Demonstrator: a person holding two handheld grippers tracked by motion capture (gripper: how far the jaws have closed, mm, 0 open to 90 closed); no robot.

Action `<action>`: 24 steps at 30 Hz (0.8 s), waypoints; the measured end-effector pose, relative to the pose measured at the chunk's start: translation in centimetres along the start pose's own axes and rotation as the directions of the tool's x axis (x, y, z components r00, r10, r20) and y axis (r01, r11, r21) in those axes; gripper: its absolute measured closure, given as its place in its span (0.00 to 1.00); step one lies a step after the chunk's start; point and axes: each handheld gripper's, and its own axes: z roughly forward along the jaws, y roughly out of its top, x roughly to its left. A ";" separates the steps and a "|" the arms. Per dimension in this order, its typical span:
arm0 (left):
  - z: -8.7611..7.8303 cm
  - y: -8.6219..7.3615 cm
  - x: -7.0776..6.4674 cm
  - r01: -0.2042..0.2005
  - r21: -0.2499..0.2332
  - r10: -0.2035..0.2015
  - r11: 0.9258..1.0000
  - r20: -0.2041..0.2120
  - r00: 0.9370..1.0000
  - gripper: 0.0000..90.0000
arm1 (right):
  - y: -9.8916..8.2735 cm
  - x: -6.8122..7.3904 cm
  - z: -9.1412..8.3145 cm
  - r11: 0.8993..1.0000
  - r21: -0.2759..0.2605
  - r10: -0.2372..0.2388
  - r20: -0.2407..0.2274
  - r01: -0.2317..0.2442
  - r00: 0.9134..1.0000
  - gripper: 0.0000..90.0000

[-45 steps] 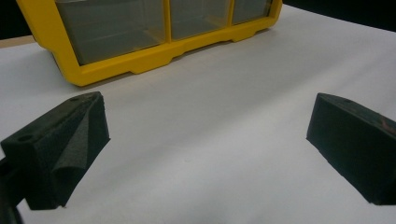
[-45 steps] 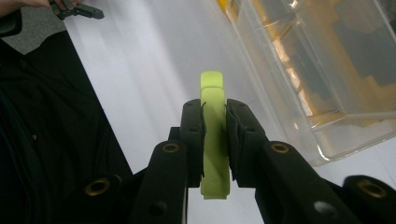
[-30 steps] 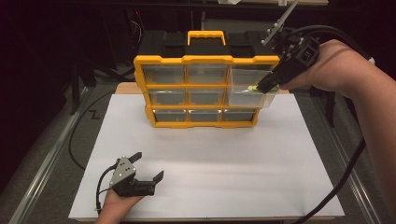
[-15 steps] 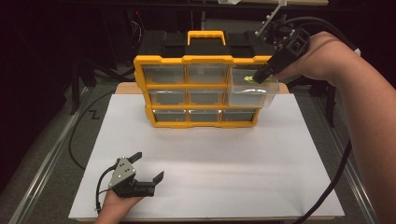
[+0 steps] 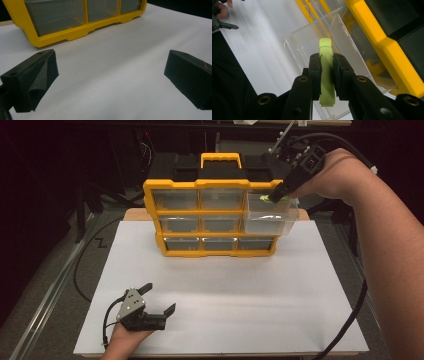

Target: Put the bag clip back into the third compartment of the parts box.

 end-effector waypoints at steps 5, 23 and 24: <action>0.0 0.0 0.1 0.007 0.007 -0.007 1.000 -0.006 1.000 0.00 | -0.1 -0.3 0.4 1.000 0.009 0.002 0.003 -0.002 1.000 0.87; -0.1 0.1 0.0 -0.001 -0.005 0.001 1.000 0.016 1.000 0.00 | -0.3 -1.2 4.1 0.999 0.038 0.013 -0.032 -0.012 0.999 0.87; 0.0 0.1 0.1 0.004 -0.004 -0.004 1.000 0.014 1.000 0.00 | -0.3 -1.3 4.1 0.999 0.038 0.013 -0.031 -0.012 0.999 0.85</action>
